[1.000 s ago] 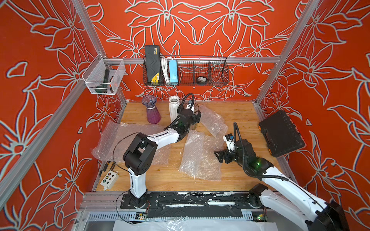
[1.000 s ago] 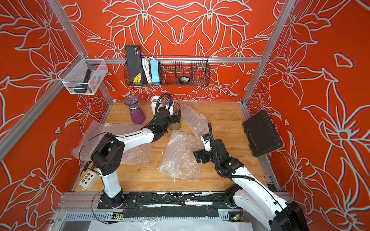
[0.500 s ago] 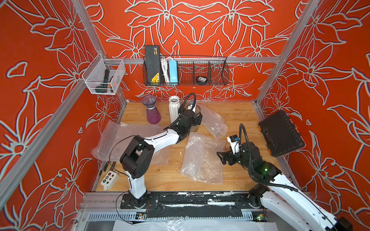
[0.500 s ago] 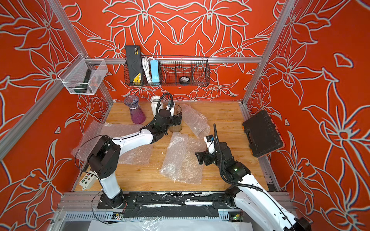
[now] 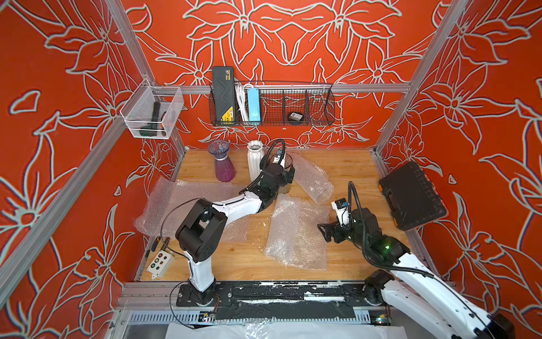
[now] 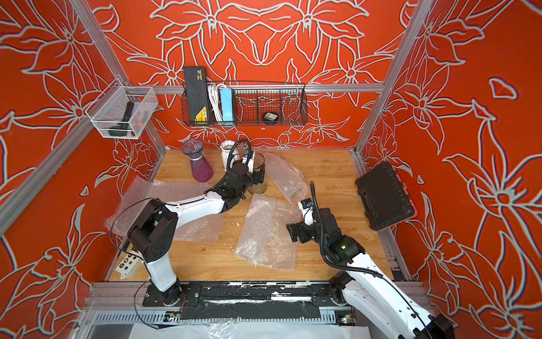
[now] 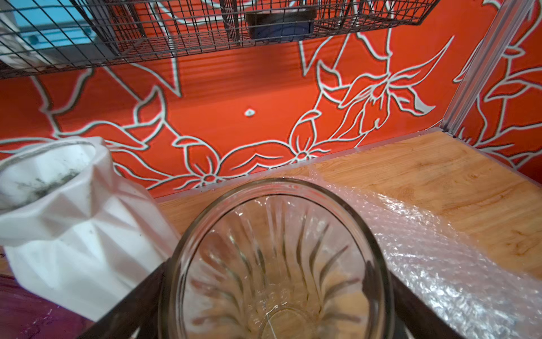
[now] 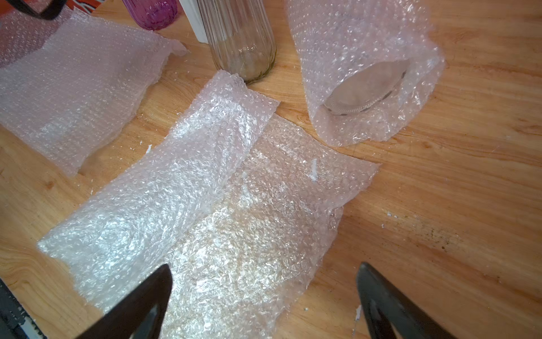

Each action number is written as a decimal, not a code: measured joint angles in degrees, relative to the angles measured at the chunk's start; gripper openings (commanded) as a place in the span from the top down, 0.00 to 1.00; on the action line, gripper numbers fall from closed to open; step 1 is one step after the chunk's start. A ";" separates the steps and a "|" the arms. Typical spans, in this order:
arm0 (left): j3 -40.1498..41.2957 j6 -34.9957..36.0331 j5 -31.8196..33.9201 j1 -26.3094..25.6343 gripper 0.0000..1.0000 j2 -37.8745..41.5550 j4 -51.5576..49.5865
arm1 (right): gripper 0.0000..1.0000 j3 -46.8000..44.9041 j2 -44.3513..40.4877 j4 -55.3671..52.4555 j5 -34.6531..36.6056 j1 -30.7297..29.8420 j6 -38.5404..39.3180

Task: Unwrap the vase from the bubble wrap
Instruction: Place the vase at the center of the board.

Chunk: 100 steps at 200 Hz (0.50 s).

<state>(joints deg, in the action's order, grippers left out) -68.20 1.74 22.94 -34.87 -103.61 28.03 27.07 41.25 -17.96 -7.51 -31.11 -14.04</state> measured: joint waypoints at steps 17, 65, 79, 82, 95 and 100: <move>-0.13 0.44 0.26 0.00 0.28 -0.52 0.83 | 0.02 0.00 -0.02 0.00 0.09 0.00 0.02; -1.81 2.10 1.57 0.07 0.36 -2.91 3.17 | 0.02 0.00 -0.37 0.02 0.24 0.00 0.24; -2.60 2.47 1.86 0.20 0.37 -3.65 3.39 | 0.02 0.00 -0.66 0.07 0.42 0.00 0.33; -2.75 2.54 1.88 0.22 0.37 -3.80 3.39 | 0.02 0.00 -0.70 0.07 0.44 0.00 0.37; -3.37 2.69 1.92 0.48 0.38 -4.31 3.39 | 0.02 0.00 -0.90 0.09 0.59 0.00 0.50; -3.58 2.73 1.92 0.66 0.38 -4.48 3.39 | 0.02 0.00 -0.94 0.11 0.61 0.00 0.55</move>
<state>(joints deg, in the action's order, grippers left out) -71.79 4.47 24.86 -34.22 -108.09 31.42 27.07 40.32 -17.85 -6.90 -31.11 -13.50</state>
